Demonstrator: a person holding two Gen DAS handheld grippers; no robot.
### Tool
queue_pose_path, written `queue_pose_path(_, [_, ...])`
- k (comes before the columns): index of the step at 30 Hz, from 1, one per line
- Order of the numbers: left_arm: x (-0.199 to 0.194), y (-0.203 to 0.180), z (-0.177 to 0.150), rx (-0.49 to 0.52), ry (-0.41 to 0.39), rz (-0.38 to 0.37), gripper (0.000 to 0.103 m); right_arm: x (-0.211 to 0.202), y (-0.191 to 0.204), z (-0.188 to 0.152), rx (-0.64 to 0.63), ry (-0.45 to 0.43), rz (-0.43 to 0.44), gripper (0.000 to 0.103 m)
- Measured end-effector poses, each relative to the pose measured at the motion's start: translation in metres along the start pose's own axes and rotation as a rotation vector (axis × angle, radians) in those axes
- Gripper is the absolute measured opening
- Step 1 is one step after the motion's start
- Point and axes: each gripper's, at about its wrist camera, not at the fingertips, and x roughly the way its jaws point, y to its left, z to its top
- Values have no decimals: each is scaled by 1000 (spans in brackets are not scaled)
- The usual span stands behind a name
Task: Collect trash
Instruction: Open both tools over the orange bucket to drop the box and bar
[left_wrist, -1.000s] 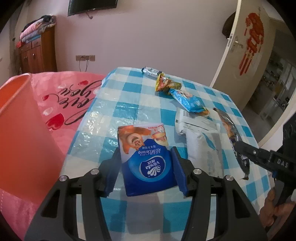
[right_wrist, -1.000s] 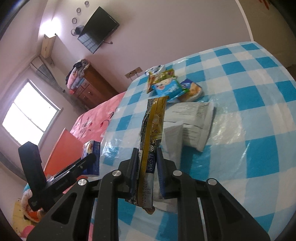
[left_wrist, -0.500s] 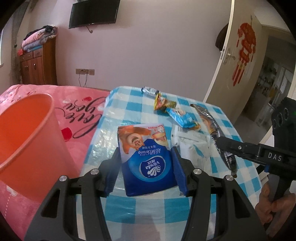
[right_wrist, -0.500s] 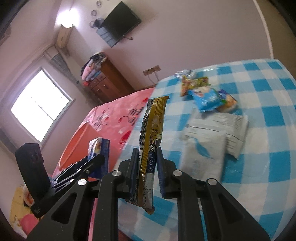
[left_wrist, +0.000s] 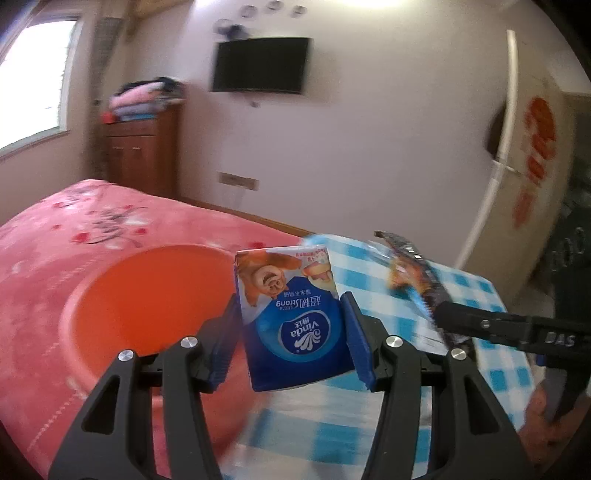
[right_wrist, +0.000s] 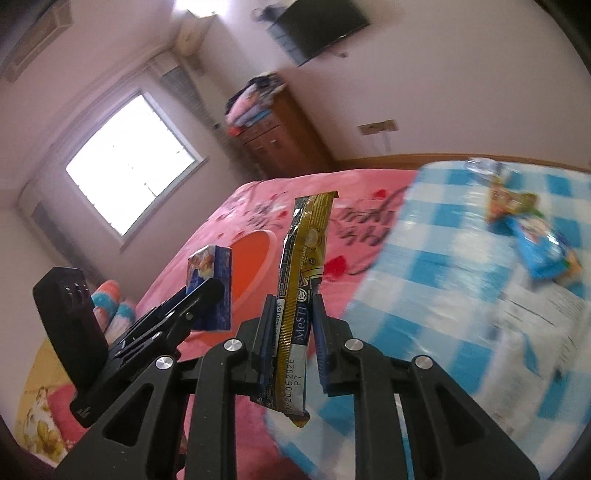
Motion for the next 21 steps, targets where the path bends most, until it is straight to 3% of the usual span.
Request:
queue_pose_path(4, [-1,41,9,-45,-15,120,55,32,30,18,-59,33,43,21])
queue_pose_path(9, [3,80,13,-83,-9,218,55,70,56,35,-110,77,84,21])
queue_pose_path(21, [29,113,14,-130,42,257,55,146,71,41,-112,178,96,21])
